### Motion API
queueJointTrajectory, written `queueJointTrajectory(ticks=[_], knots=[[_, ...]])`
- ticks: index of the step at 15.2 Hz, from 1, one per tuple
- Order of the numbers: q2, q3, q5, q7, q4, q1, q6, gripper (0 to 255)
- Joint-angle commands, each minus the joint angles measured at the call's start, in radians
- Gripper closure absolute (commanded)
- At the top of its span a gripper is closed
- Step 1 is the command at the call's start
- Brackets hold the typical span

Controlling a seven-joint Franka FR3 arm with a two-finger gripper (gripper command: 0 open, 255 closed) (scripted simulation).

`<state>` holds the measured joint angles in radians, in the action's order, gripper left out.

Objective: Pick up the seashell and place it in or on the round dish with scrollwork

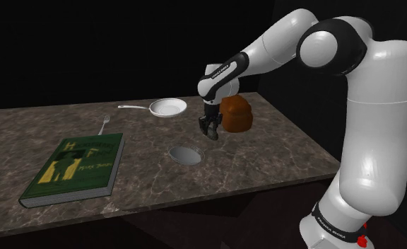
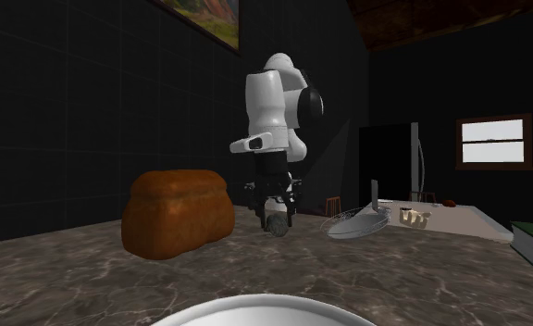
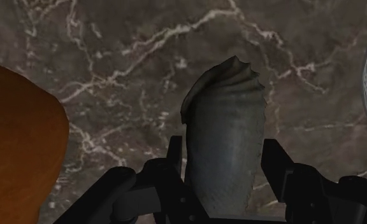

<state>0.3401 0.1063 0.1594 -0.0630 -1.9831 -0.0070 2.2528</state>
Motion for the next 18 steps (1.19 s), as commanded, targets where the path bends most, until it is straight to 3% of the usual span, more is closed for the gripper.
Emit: queueJointTrajectory(ticks=[1, 18], knots=[[-0.018, 0.002, -0.005, 0.005, 0.007, 0.001, -0.024, 255], [-0.135, 0.002, -0.034, 0.057, 0.069, 0.019, -0.199, 255]])
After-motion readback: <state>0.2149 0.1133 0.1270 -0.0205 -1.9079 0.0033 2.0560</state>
